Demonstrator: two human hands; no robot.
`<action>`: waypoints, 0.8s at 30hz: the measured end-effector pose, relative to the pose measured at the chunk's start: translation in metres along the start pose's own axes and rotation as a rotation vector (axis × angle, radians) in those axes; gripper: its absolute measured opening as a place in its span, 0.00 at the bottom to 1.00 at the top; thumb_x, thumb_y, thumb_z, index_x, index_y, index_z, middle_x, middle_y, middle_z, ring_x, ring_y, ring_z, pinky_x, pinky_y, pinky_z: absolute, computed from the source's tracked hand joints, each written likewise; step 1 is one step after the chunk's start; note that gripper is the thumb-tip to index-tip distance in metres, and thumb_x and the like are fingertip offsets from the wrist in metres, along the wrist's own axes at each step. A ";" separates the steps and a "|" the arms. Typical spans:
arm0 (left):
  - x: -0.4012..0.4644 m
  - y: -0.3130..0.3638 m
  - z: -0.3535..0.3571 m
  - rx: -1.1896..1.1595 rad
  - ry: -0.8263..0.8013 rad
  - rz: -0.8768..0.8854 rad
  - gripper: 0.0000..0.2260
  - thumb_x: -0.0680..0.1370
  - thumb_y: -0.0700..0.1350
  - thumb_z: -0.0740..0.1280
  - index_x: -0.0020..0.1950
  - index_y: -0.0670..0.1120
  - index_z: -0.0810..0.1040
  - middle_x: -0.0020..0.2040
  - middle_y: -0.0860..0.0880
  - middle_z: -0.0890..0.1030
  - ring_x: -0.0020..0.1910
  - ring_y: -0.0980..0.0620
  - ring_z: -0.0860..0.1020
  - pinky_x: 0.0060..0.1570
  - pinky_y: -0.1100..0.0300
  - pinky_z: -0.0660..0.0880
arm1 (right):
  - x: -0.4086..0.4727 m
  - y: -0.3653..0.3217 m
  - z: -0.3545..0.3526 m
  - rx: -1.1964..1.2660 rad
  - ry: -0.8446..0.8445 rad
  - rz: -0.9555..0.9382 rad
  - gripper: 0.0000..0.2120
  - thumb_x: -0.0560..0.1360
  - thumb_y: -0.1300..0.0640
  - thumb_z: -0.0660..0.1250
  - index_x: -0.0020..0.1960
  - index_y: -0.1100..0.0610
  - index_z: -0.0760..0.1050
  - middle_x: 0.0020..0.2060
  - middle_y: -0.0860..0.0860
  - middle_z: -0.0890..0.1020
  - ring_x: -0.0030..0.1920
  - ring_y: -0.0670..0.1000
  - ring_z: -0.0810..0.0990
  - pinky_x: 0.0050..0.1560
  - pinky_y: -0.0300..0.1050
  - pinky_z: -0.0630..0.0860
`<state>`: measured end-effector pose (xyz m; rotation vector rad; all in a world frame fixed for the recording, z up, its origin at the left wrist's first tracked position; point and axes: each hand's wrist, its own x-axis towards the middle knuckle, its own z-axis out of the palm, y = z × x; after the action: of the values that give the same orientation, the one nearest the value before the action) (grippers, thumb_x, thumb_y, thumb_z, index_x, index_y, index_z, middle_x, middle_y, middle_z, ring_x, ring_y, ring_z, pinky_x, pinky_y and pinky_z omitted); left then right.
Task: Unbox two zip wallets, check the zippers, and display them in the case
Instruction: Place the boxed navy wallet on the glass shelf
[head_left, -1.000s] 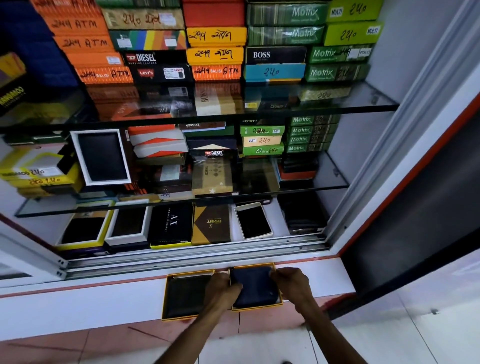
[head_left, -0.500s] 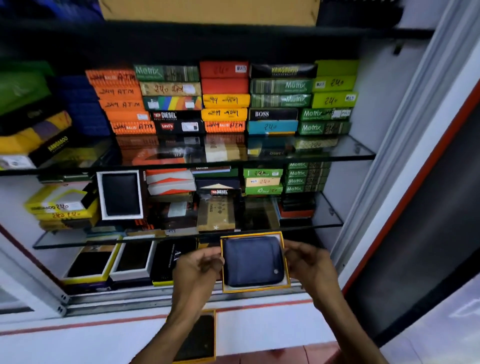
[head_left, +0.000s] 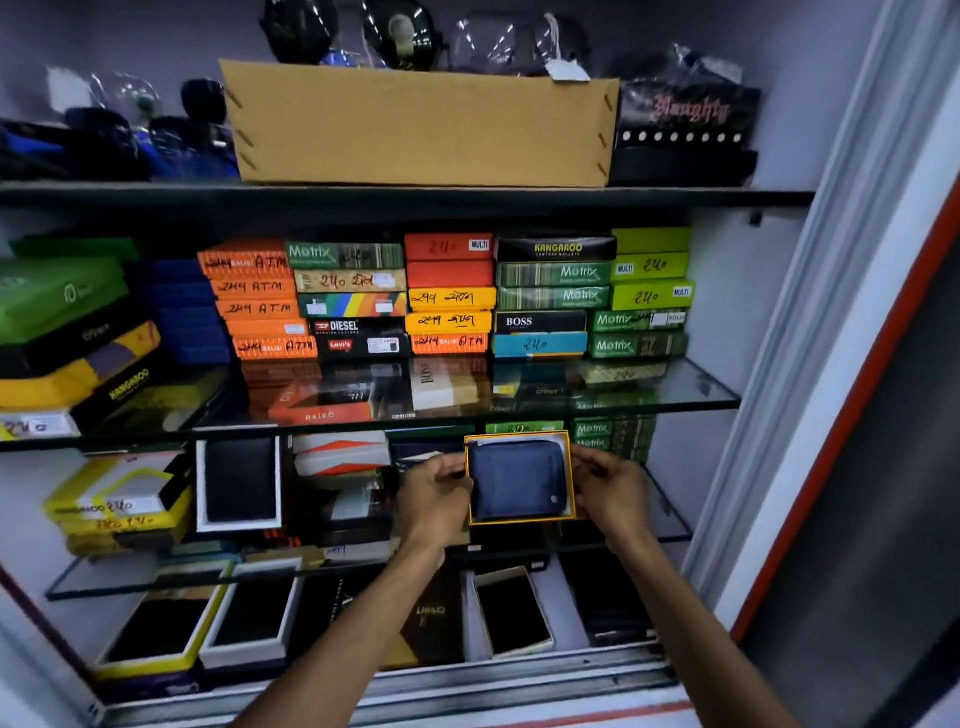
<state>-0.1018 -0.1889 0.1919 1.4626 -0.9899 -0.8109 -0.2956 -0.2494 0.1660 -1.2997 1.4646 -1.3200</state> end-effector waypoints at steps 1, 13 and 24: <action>0.005 -0.001 0.005 0.009 -0.010 -0.010 0.16 0.74 0.30 0.65 0.58 0.42 0.82 0.51 0.49 0.86 0.45 0.55 0.83 0.49 0.66 0.80 | 0.007 0.002 0.002 -0.021 -0.010 -0.007 0.11 0.77 0.60 0.66 0.54 0.50 0.84 0.46 0.53 0.89 0.48 0.56 0.87 0.53 0.63 0.82; 0.035 -0.022 0.014 0.037 -0.167 0.010 0.20 0.74 0.31 0.68 0.62 0.47 0.77 0.53 0.55 0.82 0.45 0.67 0.80 0.41 0.76 0.75 | 0.029 0.015 0.008 -0.180 -0.062 -0.066 0.20 0.77 0.64 0.62 0.68 0.54 0.76 0.59 0.57 0.84 0.55 0.57 0.84 0.58 0.59 0.81; -0.095 -0.119 -0.112 0.244 0.036 -0.102 0.11 0.74 0.38 0.71 0.43 0.56 0.83 0.41 0.56 0.86 0.43 0.57 0.83 0.40 0.67 0.78 | -0.164 0.071 0.059 -0.268 -0.295 -0.134 0.10 0.75 0.65 0.66 0.52 0.56 0.83 0.48 0.51 0.86 0.39 0.43 0.81 0.40 0.28 0.74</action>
<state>-0.0231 -0.0552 0.0842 1.7431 -1.0207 -0.7529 -0.2208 -0.1053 0.0717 -1.7119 1.3972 -0.9831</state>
